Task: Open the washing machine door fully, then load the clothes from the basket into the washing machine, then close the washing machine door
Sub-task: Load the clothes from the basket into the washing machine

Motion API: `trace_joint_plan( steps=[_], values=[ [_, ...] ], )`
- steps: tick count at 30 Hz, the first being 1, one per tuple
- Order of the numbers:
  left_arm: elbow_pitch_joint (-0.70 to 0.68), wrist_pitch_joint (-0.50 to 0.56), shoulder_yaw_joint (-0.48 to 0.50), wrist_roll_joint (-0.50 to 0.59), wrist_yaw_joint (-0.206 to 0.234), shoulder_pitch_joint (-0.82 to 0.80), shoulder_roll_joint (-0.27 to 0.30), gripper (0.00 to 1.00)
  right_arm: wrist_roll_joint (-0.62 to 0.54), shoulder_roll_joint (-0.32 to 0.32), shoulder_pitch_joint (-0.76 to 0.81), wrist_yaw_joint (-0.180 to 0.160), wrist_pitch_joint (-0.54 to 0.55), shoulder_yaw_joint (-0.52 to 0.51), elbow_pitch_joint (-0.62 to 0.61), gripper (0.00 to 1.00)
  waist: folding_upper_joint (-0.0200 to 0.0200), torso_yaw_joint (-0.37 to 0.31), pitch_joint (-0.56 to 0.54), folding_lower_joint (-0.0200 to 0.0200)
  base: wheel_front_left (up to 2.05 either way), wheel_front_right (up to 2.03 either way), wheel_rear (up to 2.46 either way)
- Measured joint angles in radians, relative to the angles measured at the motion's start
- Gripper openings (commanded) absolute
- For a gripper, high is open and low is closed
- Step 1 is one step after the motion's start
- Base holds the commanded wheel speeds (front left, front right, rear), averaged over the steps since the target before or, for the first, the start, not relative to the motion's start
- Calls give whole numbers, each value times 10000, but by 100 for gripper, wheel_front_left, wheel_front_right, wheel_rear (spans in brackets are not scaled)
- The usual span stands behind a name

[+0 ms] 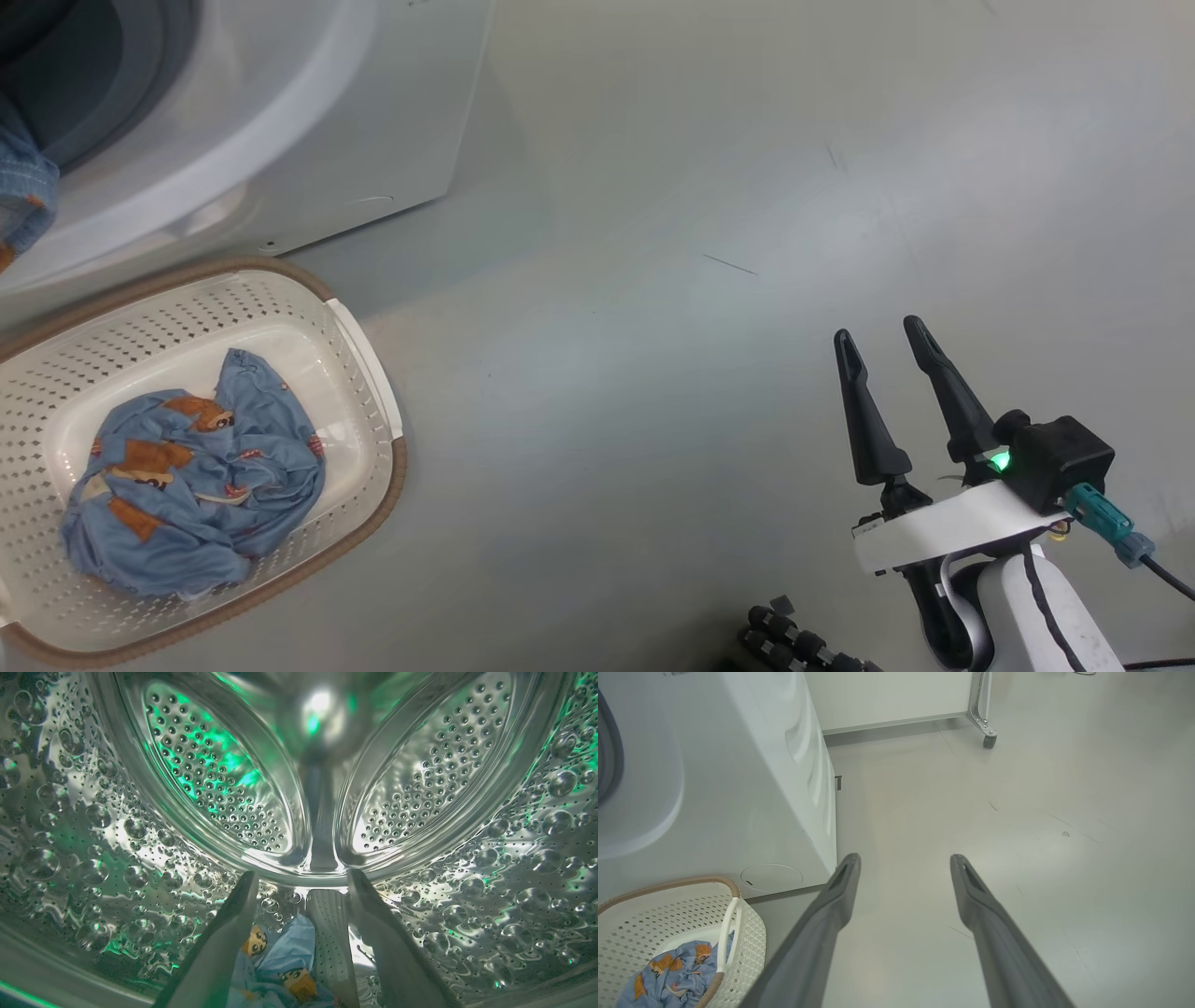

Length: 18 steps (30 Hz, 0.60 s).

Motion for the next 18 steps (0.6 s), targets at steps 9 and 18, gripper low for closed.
trace_joint_plan(
  steps=[9, 18],
  values=[
    [460, -163, -48, -6, 251, 315, -708, 100, -96, -6, -10, 0, 0, -163, 205, 100, 0, 529, -503, -1, 0, 0, 0],
    [466, -347, -376, -46, 188, 922, -1567, 100, -384, -13, -12, 2, 0, -560, 201, 100, 0, 1182, -939, -1, 0, 0, 0]
  ],
)
